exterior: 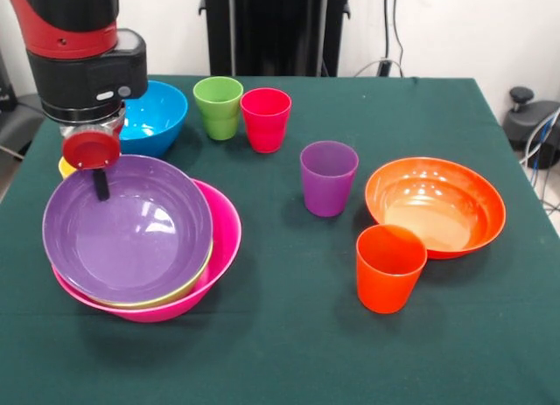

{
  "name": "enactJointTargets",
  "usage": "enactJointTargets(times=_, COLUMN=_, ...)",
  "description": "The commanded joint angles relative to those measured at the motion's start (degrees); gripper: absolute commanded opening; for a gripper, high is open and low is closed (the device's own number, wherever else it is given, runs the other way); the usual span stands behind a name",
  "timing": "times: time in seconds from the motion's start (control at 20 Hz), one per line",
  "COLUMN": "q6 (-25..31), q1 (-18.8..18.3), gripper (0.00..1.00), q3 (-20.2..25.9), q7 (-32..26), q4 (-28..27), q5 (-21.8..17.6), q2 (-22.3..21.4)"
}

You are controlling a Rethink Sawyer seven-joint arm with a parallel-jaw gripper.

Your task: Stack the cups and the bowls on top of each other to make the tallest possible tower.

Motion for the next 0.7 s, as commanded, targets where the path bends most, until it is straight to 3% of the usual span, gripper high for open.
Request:
enactJointTargets(times=0.05, q6=-5.5, q1=0.3, gripper=0.00, q3=8.0, q7=-7.4, q4=2.5, q5=-5.9, q2=5.6)
enactJointTargets(times=0.7, q6=-5.0, q1=1.3, gripper=0.00, q3=7.0, q7=-6.1, q4=1.6, q5=-7.0, q2=5.8)
